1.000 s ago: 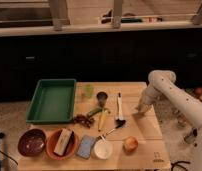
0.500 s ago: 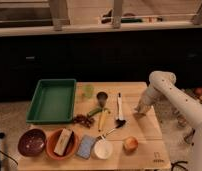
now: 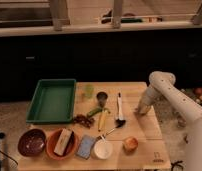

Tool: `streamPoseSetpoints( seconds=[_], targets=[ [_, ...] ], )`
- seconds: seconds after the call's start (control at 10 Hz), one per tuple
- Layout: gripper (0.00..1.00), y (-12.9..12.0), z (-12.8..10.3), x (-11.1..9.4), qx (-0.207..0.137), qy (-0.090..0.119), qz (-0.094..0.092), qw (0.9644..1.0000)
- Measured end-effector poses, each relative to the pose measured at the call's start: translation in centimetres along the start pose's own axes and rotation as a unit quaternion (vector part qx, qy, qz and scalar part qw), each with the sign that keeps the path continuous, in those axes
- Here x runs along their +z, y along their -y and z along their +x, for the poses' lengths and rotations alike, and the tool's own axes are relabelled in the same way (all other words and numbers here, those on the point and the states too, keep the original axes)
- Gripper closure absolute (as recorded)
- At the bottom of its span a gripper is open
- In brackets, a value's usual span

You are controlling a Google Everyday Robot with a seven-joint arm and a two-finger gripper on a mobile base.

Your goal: Wipe table surface with towel

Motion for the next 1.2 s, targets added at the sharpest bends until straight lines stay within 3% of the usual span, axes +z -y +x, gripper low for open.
streamPoseSetpoints(
  seconds=[0.3,0.6,0.8,1.0,1.2],
  targets=[
    [1.00,0.5,-0.8,0.0,-0.018,0.004,0.000,0.9998],
    [1.00,-0.5,-3.5,-0.6,-0.060,0.033,-0.003,0.9977],
    [1.00,-3.7,-5.3,-0.1,-0.091,0.057,-0.028,0.9938],
    [1.00,-5.7,-5.6,0.0,-0.097,0.059,-0.046,0.9924],
    [1.00,-6.7,-4.3,-0.5,-0.082,0.051,-0.051,0.9941]
  ],
)
